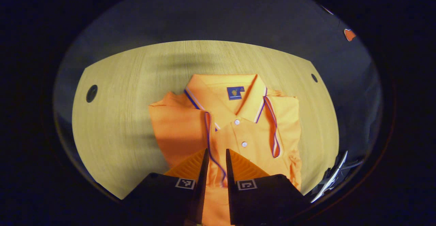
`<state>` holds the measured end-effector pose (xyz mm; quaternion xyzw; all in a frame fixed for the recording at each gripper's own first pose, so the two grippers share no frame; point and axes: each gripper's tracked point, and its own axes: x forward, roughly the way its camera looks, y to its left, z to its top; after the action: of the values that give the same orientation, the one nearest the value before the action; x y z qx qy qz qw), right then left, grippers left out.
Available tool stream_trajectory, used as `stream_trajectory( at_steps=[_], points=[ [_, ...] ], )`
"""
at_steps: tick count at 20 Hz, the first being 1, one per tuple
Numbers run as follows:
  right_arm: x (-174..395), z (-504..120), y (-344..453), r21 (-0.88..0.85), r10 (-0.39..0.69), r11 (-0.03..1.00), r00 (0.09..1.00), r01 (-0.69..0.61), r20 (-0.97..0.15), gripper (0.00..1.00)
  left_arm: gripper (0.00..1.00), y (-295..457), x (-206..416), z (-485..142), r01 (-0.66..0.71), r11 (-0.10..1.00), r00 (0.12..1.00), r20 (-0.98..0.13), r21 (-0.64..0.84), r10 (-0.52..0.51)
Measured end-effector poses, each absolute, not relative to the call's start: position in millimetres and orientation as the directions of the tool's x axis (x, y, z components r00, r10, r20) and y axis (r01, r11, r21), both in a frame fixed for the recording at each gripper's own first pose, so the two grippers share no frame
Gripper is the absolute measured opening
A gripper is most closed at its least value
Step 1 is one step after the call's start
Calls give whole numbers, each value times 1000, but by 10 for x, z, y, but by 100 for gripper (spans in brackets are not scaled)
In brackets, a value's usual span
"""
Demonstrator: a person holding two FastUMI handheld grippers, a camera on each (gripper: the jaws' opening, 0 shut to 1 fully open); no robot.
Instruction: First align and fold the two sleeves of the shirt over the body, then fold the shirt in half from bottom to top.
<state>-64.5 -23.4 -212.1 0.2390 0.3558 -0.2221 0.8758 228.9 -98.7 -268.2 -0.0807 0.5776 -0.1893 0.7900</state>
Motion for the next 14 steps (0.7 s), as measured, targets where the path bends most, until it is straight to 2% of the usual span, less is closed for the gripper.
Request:
stream_trajectory(
  at_steps=[1,2,3,4,5,7,8,9,12,13,14],
  points=[
    [-653,-2128,-223,265,-219,782,647,564,-731,98,31,-1039,2245,-2692,209,906,245,-877,-369,-414],
    [-659,-2124,-230,266,-221,780,648,566,-729,99,45,-1030,2213,-2660,212,902,239,-875,-376,-421],
    [-673,-2125,-230,265,-225,778,646,569,-729,98,47,-1027,2192,-2669,216,902,244,-874,-374,-421],
    [-679,-2123,-224,262,-226,778,644,571,-731,98,54,-1001,2182,-2654,219,904,250,-875,-367,-416],
    [-681,-2118,-212,260,-224,780,643,569,-732,99,69,-966,2150,-2632,225,906,255,-875,-359,-411],
    [-669,-2116,-195,251,-221,791,642,558,-734,98,84,-879,2092,-2580,234,912,273,-878,-336,-394],
    [-659,-2124,-184,244,-216,799,640,550,-737,98,97,-839,2052,-2547,232,916,285,-878,-326,-384],
    [-635,-2120,-161,243,-202,810,642,534,-739,98,93,-798,1984,-2512,230,920,290,-880,-319,-377],
    [-589,-2190,-114,221,-152,854,632,471,-760,99,95,-679,1701,-2360,202,923,304,-875,-327,-377],
    [-585,-2221,-111,210,-135,869,624,448,-770,99,99,-636,1601,-2312,186,924,309,-873,-335,-379],
    [-572,-2240,-100,202,-120,883,620,424,-775,99,95,-573,1497,-2276,169,926,318,-871,-337,-375]
  ],
)
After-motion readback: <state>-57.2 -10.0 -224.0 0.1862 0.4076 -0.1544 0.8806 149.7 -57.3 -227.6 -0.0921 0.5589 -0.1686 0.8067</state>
